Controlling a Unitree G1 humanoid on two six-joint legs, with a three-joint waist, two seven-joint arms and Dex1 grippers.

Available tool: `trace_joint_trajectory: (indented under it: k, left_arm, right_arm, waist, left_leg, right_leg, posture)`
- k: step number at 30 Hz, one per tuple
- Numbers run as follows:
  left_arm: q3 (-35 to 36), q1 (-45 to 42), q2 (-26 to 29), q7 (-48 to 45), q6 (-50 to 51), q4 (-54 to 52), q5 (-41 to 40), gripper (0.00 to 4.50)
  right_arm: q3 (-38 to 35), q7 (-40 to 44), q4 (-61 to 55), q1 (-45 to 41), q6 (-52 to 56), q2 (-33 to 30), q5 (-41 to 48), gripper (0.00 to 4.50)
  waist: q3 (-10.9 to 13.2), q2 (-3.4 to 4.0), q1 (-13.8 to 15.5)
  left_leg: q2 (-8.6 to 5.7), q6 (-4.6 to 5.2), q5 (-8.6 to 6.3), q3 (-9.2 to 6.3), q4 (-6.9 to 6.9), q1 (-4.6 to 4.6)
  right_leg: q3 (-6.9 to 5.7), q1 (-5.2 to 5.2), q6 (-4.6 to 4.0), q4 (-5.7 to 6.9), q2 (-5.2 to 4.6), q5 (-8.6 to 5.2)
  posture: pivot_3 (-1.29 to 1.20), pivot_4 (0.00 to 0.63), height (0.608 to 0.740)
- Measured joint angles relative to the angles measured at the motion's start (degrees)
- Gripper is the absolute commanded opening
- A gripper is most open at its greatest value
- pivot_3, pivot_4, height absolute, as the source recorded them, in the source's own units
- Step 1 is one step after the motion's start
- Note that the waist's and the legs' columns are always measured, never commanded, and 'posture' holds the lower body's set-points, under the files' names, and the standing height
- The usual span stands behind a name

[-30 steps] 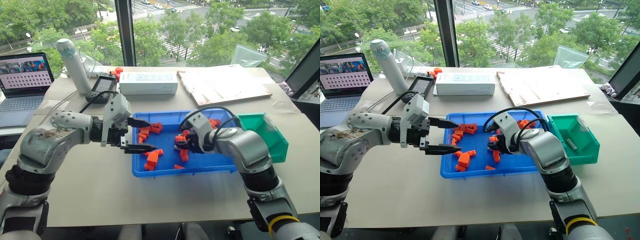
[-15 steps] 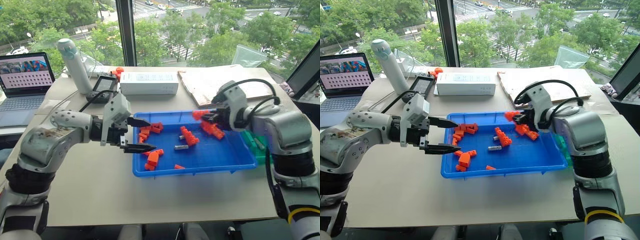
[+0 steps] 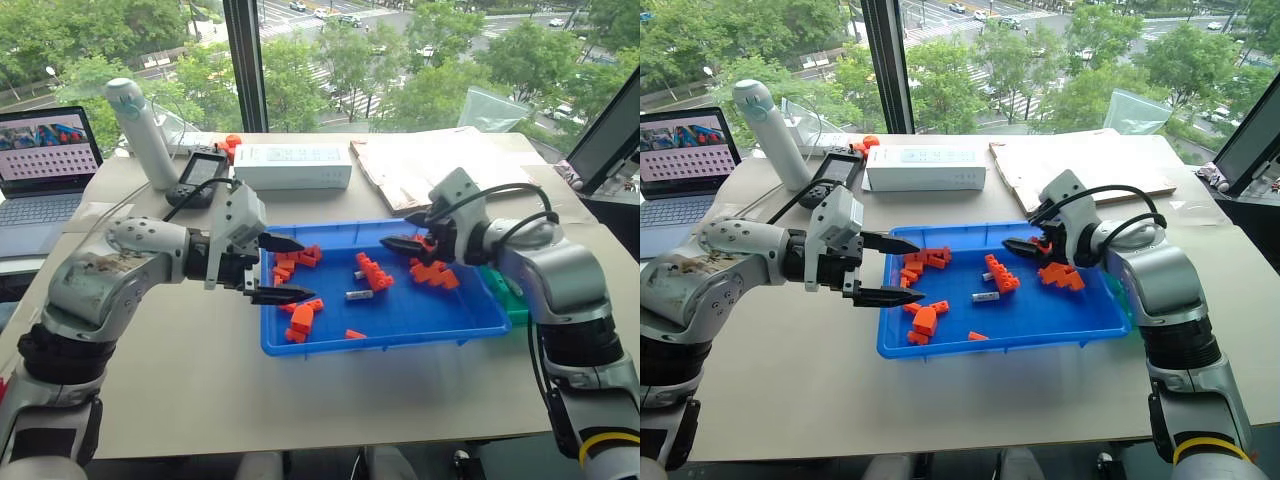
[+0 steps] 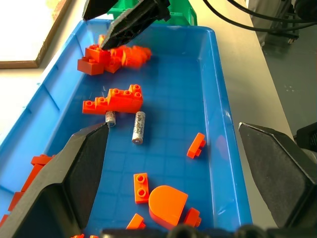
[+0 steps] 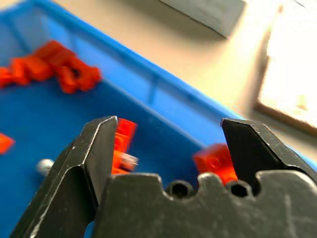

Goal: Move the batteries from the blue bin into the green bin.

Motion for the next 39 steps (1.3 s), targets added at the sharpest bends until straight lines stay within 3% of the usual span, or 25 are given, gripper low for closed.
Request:
trace_joint_trajectory:
  k: [4,10,17,21,27,29,33,36,39]
  left_arm:
    - [-0.02,0.03,0.57,0.11,0.08,-0.07,0.45,4.5]
    - [-0.02,0.02,0.8,0.27,0.26,-0.26,0.52,4.5]
    - [0.0,0.33,1.39,0.91,1.21,-1.32,0.51,4.5]
    - [0.42,0.82,1.79,1.32,1.31,-1.39,0.47,4.5]
    - [0.44,0.82,1.84,1.48,1.31,-1.5,0.13,4.5]
    - [0.43,0.82,1.83,1.52,1.31,-1.5,0.11,4.5]
    - [0.42,0.81,1.52,1.49,1.29,-1.47,0.09,4.5]
    - [0.39,0.8,1.23,1.02,1.3,-1.49,-0.65,4.5]
    - [0.39,0.75,1.24,-0.13,1.3,-1.6,-1.45,4.5]
  right_arm:
    - [4.24,2.16,5.89,-2.16,-5.89,-0.72,-5.24,3.73]
    - [7.43,3.89,16.56,-7.68,-12.2,3.97,-10.63,3.73]
    - [10.55,7.81,21.44,-8.63,-12.64,6.37,-13.82,3.73]
    - [10.39,9.27,22.05,-8.71,-11.66,6.91,-14.01,2.84]
    - [9.68,10.18,22.29,-9.06,-7.97,7.69,-13.61,0.69]
    - [9.19,10.37,22.27,-9.05,-6.83,7.72,-13.29,0.24]
    - [7.07,10.88,20.79,-8.57,-3.5,7.61,-11.54,0.24]
    - [-0.21,11.14,17.43,-8.56,1.95,7.0,-5.77,0.24]
    - [-7.47,10.8,17.54,-11.22,4.89,-0.35,-3.11,0.24]
  waist:
    - [0.0,0.0,0.05]
    - [0.0,0.0,-0.03]
    - [0.0,0.0,0.12]
    - [-0.01,-0.02,0.12]
    - [-0.01,-0.02,0.2]
    - [-0.01,-0.02,0.21]
    - [-0.01,-0.02,0.22]
    - [0.0,-0.02,0.3]
    - [0.03,0.02,0.9]
  left_leg:
    - [-0.02,0.01,0.01,0.01,0.04,0.0]
    - [-0.01,0.26,0.17,-0.01,0.0,-0.01]
    - [0.0,0.23,0.16,-0.03,0.0,0.02]
    - [0.0,-0.01,0.01,-0.03,0.01,0.06]
    - [0.0,-0.04,0.01,-0.03,0.02,0.06]
    - [0.0,-0.04,0.01,-0.03,0.02,0.05]
    - [-0.01,-0.03,0.02,-0.02,0.01,0.03]
    - [-0.01,0.01,0.04,-0.03,0.01,0.0]
    - [-0.12,-0.04,0.0,-0.03,0.02,-0.03]
  right_leg:
    - [0.0,0.01,0.0,0.0,0.0,0.0]
    - [-0.01,0.01,0.0,0.02,0.05,0.0]
    - [-0.01,0.02,0.01,0.05,0.07,0.0]
    - [-0.02,0.06,0.01,0.05,0.07,0.0]
    - [-0.02,0.06,0.01,0.06,0.07,0.0]
    - [-0.02,0.05,0.01,0.06,0.07,0.01]
    - [-0.01,0.03,0.01,0.06,0.07,0.01]
    - [-0.01,0.03,0.01,0.07,0.06,0.01]
    - [-0.03,0.02,0.05,0.05,-0.05,0.02]
  posture:
    - [0.0,0.15,0.74]
    - [0.0,0.15,0.74]
    - [0.0,0.15,0.74]
    - [0.0,0.15,0.74]
    - [0.0,0.15,0.74]
    - [0.0,0.15,0.74]
    - [0.0,0.15,0.74]
    - [0.0,0.15,0.74]
    - [0.0,0.15,0.74]
